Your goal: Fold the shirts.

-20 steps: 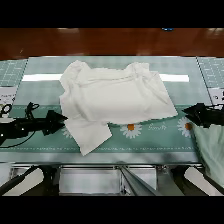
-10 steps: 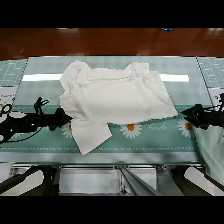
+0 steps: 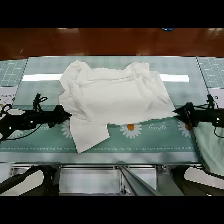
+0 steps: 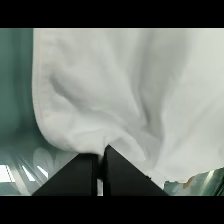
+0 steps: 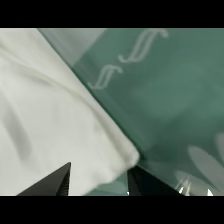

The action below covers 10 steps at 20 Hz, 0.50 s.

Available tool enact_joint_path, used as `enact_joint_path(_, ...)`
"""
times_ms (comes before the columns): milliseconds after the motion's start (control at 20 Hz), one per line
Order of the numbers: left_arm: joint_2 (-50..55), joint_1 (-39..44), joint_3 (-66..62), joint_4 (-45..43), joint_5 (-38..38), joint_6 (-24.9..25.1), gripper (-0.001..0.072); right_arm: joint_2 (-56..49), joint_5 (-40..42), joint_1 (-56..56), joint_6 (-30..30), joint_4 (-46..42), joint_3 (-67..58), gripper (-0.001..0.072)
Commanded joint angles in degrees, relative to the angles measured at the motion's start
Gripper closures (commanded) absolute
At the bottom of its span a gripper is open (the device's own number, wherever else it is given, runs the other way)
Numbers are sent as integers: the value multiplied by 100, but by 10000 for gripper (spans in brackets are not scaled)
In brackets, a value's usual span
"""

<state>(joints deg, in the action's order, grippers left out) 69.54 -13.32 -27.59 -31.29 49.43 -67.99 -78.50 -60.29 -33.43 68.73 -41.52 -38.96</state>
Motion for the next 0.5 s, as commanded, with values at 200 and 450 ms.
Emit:
enact_joint_path(200, -9, 0, -129, 7, -39, -22, 683, -890, 70, 1106, 105, 59, -1204, 684)
enact_joint_path(450, -442, 0, -1661, 111, 741, -20, 683, -273, -850, 1233, 153, -199, -2970, 684)
